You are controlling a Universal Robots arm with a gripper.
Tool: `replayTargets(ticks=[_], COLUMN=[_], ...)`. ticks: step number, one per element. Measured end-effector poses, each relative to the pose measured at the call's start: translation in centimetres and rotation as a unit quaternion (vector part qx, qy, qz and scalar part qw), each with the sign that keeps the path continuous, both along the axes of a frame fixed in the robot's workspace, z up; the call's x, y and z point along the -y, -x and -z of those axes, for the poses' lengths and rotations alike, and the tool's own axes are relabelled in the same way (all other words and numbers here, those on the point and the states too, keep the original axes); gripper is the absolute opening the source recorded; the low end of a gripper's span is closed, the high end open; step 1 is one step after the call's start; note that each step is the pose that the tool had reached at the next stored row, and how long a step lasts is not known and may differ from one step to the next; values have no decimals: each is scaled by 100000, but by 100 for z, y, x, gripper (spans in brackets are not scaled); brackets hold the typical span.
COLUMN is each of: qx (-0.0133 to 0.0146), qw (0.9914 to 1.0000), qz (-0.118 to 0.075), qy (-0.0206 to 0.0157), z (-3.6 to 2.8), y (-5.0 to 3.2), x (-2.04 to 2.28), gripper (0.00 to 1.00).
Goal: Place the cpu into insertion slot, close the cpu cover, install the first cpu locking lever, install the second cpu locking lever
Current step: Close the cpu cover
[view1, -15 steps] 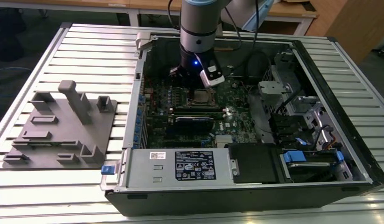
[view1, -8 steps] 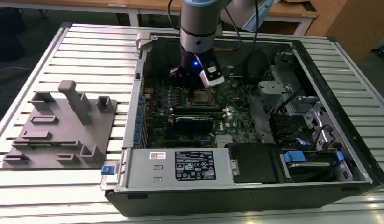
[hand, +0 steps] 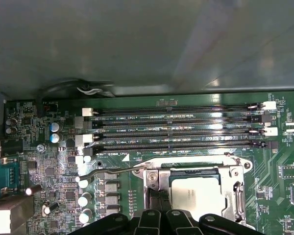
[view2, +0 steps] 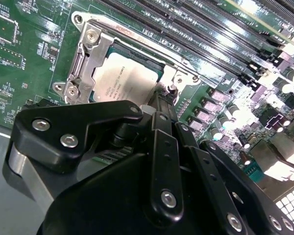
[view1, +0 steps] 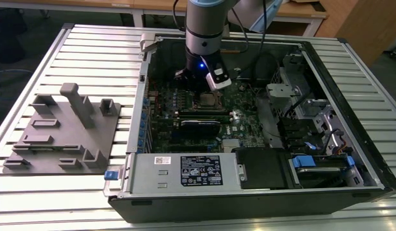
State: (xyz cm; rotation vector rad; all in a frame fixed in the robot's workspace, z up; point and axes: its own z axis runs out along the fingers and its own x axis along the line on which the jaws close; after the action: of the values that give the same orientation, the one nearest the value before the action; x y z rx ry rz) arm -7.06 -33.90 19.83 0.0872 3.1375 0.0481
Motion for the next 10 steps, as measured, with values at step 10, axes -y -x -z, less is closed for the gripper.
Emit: replayTargets(ticks=[10], qx=[43], qw=[100000], qz=[0], qy=[-62], z=[-5], y=[-1], x=[-2], gripper=[11])
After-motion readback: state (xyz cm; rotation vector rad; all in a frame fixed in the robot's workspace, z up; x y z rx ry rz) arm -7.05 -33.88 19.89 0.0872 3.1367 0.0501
